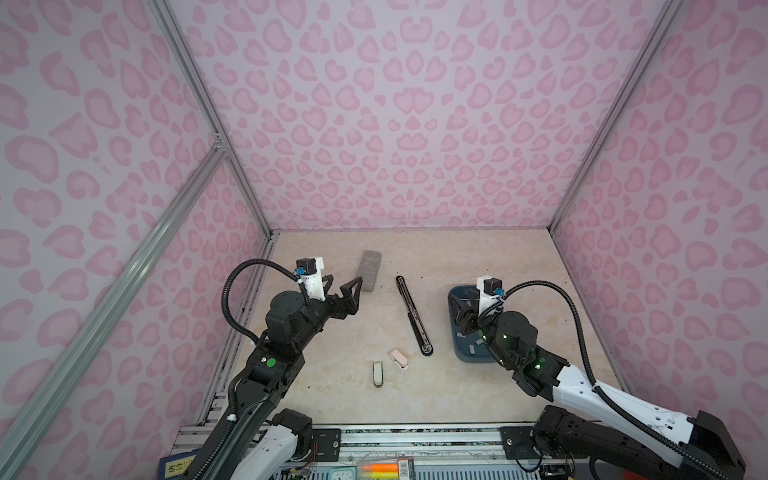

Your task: Load the staples into the stapler

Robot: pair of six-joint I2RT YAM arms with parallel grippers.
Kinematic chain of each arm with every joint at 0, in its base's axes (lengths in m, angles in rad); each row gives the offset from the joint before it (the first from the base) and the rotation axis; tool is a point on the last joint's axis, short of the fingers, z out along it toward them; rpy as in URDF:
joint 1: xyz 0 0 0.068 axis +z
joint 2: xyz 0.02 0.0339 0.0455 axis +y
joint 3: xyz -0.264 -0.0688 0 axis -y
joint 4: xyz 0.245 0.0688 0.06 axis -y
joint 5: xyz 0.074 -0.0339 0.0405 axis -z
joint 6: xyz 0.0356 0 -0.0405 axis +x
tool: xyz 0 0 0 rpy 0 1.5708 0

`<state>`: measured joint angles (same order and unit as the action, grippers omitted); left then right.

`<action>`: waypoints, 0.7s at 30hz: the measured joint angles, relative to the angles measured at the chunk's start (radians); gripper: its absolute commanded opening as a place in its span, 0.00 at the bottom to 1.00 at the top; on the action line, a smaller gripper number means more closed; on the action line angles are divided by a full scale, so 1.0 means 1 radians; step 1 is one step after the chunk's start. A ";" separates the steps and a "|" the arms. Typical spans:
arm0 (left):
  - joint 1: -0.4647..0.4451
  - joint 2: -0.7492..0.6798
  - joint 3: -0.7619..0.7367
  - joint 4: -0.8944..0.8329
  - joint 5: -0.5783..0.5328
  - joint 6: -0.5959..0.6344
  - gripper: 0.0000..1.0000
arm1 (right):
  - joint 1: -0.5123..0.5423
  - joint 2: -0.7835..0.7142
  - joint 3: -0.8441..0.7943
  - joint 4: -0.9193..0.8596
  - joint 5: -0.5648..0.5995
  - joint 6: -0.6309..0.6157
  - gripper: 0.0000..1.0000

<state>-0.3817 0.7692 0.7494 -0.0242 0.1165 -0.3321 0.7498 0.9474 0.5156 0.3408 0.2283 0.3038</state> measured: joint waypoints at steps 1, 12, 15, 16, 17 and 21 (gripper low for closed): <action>-0.014 0.006 0.008 0.005 0.000 0.021 0.89 | -0.013 0.005 0.002 0.000 -0.009 0.000 0.59; -0.035 0.228 0.311 -0.082 0.033 0.290 0.89 | -0.079 -0.035 -0.010 -0.042 -0.080 0.017 0.66; -0.035 0.296 0.405 -0.169 0.034 0.441 0.76 | -0.090 -0.057 -0.021 -0.042 -0.091 0.018 0.67; -0.035 0.315 0.423 -0.199 0.042 0.505 0.72 | -0.091 -0.060 -0.021 -0.045 -0.091 0.018 0.67; -0.035 0.330 0.432 -0.235 0.050 0.569 0.68 | -0.093 -0.063 -0.021 -0.047 -0.092 0.018 0.67; -0.067 0.384 0.439 -0.393 0.075 0.837 0.68 | -0.101 -0.071 -0.023 -0.049 -0.100 0.026 0.68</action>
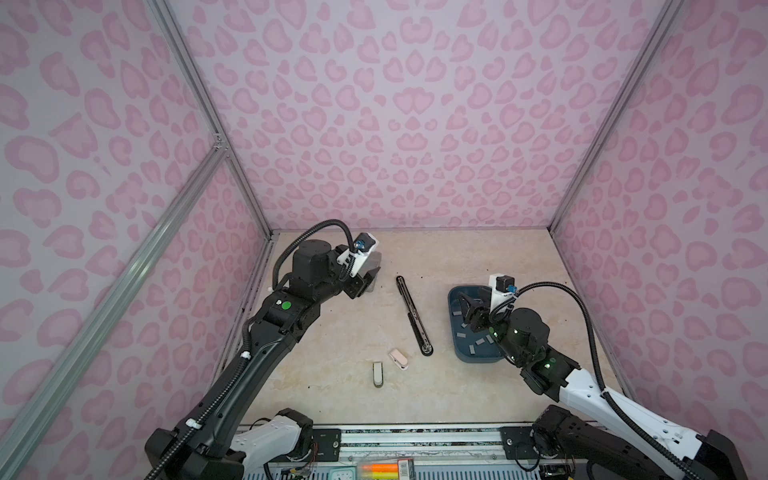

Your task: Load the staples into the stapler

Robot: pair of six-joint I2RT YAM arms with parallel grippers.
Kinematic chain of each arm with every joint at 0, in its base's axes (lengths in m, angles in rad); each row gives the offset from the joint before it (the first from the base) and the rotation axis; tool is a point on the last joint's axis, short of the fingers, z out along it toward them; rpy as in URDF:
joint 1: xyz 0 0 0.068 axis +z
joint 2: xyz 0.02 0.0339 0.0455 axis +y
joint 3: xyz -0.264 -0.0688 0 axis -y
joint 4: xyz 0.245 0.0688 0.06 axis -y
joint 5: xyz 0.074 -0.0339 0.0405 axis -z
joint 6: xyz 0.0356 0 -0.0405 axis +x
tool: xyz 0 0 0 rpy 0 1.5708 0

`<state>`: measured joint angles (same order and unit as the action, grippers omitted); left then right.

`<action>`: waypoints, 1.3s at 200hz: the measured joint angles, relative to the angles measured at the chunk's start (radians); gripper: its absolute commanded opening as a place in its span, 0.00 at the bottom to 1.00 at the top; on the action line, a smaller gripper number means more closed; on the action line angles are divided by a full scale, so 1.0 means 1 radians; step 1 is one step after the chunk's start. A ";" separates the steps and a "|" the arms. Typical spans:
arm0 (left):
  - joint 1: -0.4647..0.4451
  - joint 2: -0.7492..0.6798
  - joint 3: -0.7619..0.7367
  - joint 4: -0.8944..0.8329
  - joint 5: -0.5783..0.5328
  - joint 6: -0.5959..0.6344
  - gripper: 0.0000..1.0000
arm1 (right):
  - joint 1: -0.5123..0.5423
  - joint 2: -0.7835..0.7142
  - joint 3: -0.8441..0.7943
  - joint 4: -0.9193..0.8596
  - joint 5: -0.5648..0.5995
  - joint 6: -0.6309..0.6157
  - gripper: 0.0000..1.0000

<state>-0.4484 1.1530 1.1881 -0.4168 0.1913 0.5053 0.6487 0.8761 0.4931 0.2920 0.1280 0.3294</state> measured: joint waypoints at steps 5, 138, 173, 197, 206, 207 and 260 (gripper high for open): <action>-0.009 0.005 -0.007 -0.019 0.005 0.044 0.68 | -0.002 -0.004 -0.002 -0.001 -0.002 0.000 0.68; -0.280 0.207 -0.055 -0.303 0.019 0.619 0.65 | -0.198 -0.028 -0.029 -0.035 0.000 -0.116 0.83; -0.318 0.301 -0.034 -0.323 -0.041 0.666 0.63 | -0.280 -0.062 -0.077 -0.008 -0.063 -0.115 0.85; -0.365 0.376 -0.012 -0.333 -0.086 0.686 0.59 | -0.290 -0.069 -0.076 -0.012 -0.077 -0.114 0.85; -0.378 0.401 -0.003 -0.337 -0.101 0.692 0.55 | -0.290 -0.071 -0.075 -0.013 -0.078 -0.112 0.85; -0.380 0.406 -0.002 -0.337 -0.104 0.692 0.55 | -0.290 -0.071 -0.075 -0.013 -0.079 -0.112 0.85; -0.425 0.565 0.063 -0.345 -0.202 0.701 0.58 | -0.290 -0.103 -0.082 -0.028 -0.095 -0.090 0.85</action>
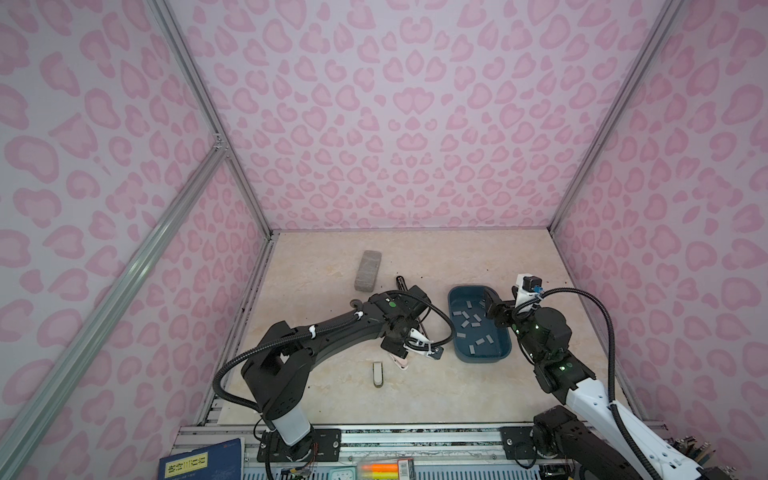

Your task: Load the staples into the stapler

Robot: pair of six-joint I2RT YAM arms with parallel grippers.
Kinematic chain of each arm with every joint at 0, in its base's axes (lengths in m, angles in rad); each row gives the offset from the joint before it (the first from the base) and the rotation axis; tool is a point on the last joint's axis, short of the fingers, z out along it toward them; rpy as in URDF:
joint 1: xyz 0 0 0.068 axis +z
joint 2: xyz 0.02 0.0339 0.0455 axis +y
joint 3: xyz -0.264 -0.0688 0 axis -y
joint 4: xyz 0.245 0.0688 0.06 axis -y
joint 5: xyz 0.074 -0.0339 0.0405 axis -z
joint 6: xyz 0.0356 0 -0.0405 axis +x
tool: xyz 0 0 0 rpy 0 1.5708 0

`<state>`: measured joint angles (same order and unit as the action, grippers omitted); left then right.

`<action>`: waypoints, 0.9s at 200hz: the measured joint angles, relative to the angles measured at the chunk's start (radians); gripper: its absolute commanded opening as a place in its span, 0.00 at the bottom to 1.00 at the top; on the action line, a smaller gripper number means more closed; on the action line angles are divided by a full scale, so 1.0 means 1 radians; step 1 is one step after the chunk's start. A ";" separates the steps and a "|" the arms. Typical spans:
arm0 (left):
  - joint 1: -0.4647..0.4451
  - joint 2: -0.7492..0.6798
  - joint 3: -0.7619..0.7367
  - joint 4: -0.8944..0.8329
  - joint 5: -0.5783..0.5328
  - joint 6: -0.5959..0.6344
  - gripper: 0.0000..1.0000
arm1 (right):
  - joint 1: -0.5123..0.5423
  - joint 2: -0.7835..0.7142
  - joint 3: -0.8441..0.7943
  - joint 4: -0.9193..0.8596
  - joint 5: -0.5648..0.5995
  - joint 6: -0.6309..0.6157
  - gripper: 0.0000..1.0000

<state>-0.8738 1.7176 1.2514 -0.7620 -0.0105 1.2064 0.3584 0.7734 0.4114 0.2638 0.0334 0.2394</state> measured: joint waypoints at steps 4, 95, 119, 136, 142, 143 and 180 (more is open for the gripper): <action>-0.002 0.006 0.003 0.002 -0.002 -0.005 0.58 | 0.000 -0.002 0.000 -0.002 0.000 0.002 0.85; -0.035 0.028 -0.034 -0.073 -0.011 0.007 0.60 | 0.000 -0.029 -0.016 -0.010 0.017 0.011 0.86; -0.045 0.038 -0.041 -0.079 -0.012 0.006 0.59 | 0.000 -0.024 -0.016 -0.018 0.019 0.012 0.86; -0.055 0.072 -0.029 -0.079 -0.012 -0.003 0.57 | 0.000 -0.022 -0.016 -0.022 0.027 0.015 0.86; -0.059 0.087 -0.026 -0.080 -0.013 -0.007 0.54 | 0.000 -0.022 -0.016 -0.023 0.029 0.015 0.87; -0.060 0.089 -0.025 -0.080 -0.013 -0.006 0.53 | 0.000 -0.022 -0.016 -0.023 0.029 0.015 0.87; -0.083 0.140 -0.014 -0.082 -0.040 -0.008 0.42 | 0.000 -0.022 -0.024 -0.024 0.040 0.022 0.87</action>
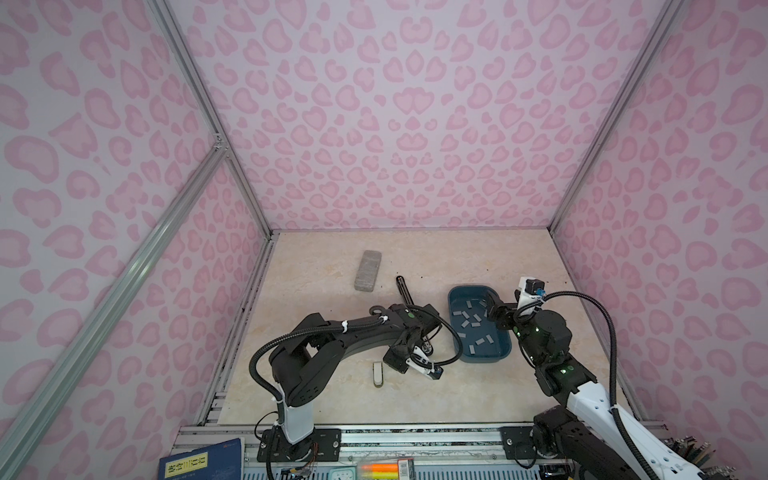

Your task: Load the staples into the stapler

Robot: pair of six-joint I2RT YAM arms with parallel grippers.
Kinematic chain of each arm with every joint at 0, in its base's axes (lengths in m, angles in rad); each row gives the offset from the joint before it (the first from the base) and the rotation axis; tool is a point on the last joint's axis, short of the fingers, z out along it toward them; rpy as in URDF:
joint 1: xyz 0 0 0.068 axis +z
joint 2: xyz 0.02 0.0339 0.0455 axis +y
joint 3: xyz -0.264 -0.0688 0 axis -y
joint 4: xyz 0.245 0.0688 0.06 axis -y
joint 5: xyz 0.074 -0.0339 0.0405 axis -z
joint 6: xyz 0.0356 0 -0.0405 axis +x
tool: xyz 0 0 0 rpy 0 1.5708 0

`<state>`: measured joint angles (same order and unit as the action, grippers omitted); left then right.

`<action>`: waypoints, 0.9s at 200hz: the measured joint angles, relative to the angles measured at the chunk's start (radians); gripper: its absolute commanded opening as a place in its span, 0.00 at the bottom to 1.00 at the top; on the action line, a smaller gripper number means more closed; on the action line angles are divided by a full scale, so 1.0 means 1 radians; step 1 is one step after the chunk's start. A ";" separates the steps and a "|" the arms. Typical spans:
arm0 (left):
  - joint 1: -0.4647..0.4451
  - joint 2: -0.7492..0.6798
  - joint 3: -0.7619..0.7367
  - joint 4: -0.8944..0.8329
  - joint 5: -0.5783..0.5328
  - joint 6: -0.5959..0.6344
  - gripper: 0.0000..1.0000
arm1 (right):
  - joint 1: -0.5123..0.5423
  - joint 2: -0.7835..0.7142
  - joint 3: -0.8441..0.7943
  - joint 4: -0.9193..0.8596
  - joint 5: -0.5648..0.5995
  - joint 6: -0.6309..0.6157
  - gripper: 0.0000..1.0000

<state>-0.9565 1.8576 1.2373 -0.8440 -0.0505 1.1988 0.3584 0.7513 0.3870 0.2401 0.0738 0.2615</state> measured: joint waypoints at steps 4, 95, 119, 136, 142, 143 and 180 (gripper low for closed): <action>0.000 0.003 0.003 0.000 -0.002 -0.003 0.41 | 0.000 0.000 0.000 -0.002 0.001 0.000 0.87; -0.008 -0.017 -0.013 -0.002 -0.008 -0.002 0.42 | 0.000 0.002 -0.006 0.001 0.005 0.007 0.87; -0.008 -0.017 -0.013 -0.002 -0.010 -0.002 0.27 | 0.000 0.003 -0.006 0.001 0.005 0.007 0.87; -0.007 -0.017 -0.007 -0.008 -0.010 0.001 0.21 | 0.000 0.000 -0.008 0.000 0.009 0.007 0.87; -0.008 -0.017 -0.002 -0.013 -0.009 0.000 0.19 | 0.000 -0.001 -0.008 0.000 0.013 0.007 0.87; -0.008 -0.017 -0.001 -0.013 -0.009 0.000 0.19 | 0.000 -0.001 -0.008 0.000 0.012 0.007 0.87; -0.008 -0.063 -0.022 0.009 -0.021 0.005 0.04 | 0.000 -0.013 -0.016 0.002 0.025 0.008 0.87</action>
<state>-0.9642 1.7947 1.2156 -0.8349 -0.0711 1.2034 0.3580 0.7383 0.3706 0.2420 0.0986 0.2699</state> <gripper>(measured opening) 0.248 0.869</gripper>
